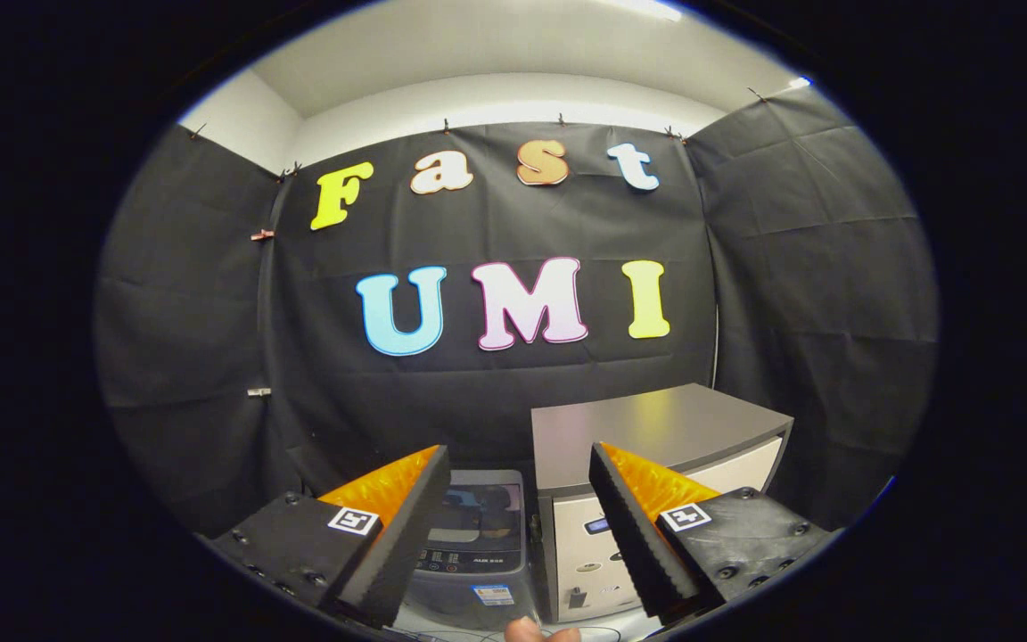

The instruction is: Put the clothes into the washing machine and then close the washing machine lid.

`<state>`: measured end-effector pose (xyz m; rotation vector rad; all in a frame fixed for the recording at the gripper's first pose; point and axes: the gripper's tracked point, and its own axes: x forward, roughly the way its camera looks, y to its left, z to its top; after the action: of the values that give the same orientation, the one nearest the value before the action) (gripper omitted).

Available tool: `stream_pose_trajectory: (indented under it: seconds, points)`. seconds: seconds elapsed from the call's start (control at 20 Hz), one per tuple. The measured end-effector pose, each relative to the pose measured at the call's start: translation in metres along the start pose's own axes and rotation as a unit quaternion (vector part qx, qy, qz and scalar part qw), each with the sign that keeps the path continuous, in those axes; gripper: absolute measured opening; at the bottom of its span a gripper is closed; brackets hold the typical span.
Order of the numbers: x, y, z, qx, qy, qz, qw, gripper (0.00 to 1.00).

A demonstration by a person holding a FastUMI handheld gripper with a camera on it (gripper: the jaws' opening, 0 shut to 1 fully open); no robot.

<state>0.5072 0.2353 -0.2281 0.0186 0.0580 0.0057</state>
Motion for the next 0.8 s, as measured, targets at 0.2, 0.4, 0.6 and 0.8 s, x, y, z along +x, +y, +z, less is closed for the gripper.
stream_pose_trajectory:
  seconds: [0.2, 0.4, 0.6, 0.8]
  points:
    - [0.001, -0.006, 0.004, -0.002, -0.009, -0.004, 1.0, 0.99]
    - [0.001, -0.008, 0.007, 0.008, -0.015, -0.014, 1.0, 0.99]
    - [0.001, -0.012, 0.008, 0.004, -0.017, -0.017, 1.0, 0.99]
    - [0.003, -0.009, 0.012, 0.014, -0.028, -0.019, 0.999, 0.99]
